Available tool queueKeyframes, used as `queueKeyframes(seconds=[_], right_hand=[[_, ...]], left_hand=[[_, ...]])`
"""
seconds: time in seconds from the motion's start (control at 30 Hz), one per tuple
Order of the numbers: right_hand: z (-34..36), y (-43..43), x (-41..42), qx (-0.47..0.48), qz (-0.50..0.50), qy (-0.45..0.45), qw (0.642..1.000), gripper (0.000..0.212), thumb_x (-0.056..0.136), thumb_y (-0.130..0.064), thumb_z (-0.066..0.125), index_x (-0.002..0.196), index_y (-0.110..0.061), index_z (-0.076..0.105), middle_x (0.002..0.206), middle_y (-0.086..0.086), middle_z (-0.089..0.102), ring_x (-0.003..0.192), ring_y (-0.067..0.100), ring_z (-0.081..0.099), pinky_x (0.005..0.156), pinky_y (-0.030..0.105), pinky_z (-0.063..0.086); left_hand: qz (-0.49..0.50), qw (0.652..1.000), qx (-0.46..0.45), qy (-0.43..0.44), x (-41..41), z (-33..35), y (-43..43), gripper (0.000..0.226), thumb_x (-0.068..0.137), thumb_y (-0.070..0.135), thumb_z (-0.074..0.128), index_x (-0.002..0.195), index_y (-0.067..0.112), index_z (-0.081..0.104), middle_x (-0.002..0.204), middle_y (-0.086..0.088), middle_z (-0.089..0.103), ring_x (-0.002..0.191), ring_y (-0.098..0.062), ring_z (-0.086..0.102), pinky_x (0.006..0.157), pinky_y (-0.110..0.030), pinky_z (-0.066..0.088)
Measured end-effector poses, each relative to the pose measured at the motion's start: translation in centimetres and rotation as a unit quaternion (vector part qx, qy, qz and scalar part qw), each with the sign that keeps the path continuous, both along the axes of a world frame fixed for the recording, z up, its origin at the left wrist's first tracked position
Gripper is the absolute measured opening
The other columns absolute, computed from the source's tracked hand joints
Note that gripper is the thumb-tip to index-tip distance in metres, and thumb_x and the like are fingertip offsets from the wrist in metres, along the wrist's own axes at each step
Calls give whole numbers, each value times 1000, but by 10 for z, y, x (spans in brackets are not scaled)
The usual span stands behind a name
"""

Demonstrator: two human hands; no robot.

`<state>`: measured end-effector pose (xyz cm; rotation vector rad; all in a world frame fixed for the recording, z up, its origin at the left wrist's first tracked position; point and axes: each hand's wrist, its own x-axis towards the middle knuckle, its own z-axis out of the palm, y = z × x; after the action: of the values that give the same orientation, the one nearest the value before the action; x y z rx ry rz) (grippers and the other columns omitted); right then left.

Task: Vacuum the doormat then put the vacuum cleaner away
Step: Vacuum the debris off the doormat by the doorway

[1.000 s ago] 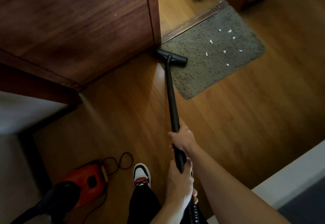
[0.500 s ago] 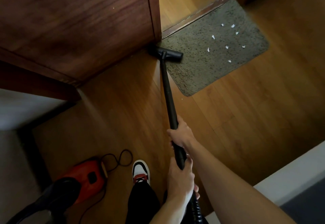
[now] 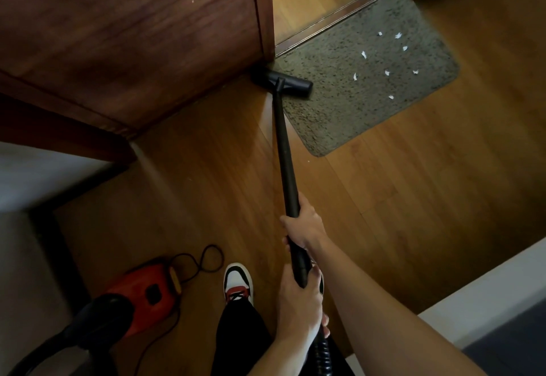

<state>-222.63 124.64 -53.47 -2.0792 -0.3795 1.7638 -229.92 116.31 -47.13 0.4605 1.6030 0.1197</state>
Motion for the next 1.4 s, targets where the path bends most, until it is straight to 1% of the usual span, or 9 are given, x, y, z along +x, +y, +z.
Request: queueKeyframes(seconds=[0.2, 0.47, 0.73, 0.87, 0.93, 1.03, 1.13, 1.27, 1.4], right_hand=[[-1, 1, -2, 8, -20, -2, 1000, 56, 95, -12, 60, 141, -34, 37, 89, 15, 67, 47, 18, 63, 48, 32, 56], [-8, 17, 3, -5, -68, 5, 998, 57, 97, -11, 59, 144, -32, 34, 91, 15, 64, 44, 15, 59, 44, 30, 54], [-13, 13, 2, -6, -85, 14, 996, 63, 96, -11, 61, 146, -39, 33, 99, 16, 65, 46, 15, 61, 46, 29, 55], [-8, 5, -1, -6, -117, 27, 993, 62, 94, -12, 66, 144, -29, 34, 105, 15, 65, 52, 16, 66, 49, 29, 56], [-2, -4, -6, -1, -135, 29, 990, 56, 92, -11, 67, 137, -24, 37, 105, 15, 65, 54, 18, 68, 50, 30, 57], [11, -18, -20, 12, -161, 46, 986, 59, 91, -9, 68, 130, -34, 33, 103, 13, 64, 57, 19, 69, 53, 32, 59], [17, -24, -35, 9, -184, 52, 981, 58, 90, -9, 70, 129, -29, 32, 104, 17, 67, 58, 17, 70, 55, 29, 58], [11, -14, -42, -1, -217, 40, 975, 53, 90, -14, 67, 133, -21, 36, 101, 20, 69, 62, 17, 69, 60, 36, 61], [6, 11, -40, 15, -258, 30, 966, 62, 96, -9, 62, 145, -29, 30, 84, 16, 66, 54, 19, 64, 54, 36, 60]], left_hand=[[0, 1000, 3, -3, -3, 5, 3, 21, 96, 34, 62, 97, 13, 56, 68, -10, 52, 32, -17, 42, 41, -29, 42], [-21, 1000, 2, -16, -8, 1, 24, 21, 97, 33, 60, 98, 13, 55, 53, -1, 50, 33, -16, 41, 38, -26, 39], [-40, 999, 14, -5, -11, -10, 20, 16, 97, 32, 61, 99, 17, 56, 55, -1, 51, 34, -16, 42, 38, -27, 40], [-78, 997, 22, -2, -20, -2, 21, 17, 97, 32, 61, 96, 16, 55, 62, -5, 51, 34, -17, 42, 39, -28, 42], [-111, 993, 27, 12, -30, 2, 22, 17, 96, 35, 61, 96, 19, 56, 61, -4, 54, 35, -17, 44, 41, -30, 44], [-171, 984, 42, 27, -47, 5, 29, 14, 95, 34, 62, 104, 25, 58, 58, 1, 57, 36, -18, 49, 44, -32, 47], [-219, 974, 52, 33, -60, 5, 42, 27, 94, 27, 62, 119, 32, 54, 64, 2, 61, 37, -17, 53, 43, -30, 46], [-241, 970, 39, 10, -64, 1, 63, 42, 94, 21, 63, 115, 50, 42, 67, -3, 64, 39, -20, 54, 41, -28, 46], [-206, 977, -10, -49, -73, -3, 80, 20, 92, 18, 66, 101, 33, 56, 72, -9, 62, 44, -25, 53, 53, -36, 50]])
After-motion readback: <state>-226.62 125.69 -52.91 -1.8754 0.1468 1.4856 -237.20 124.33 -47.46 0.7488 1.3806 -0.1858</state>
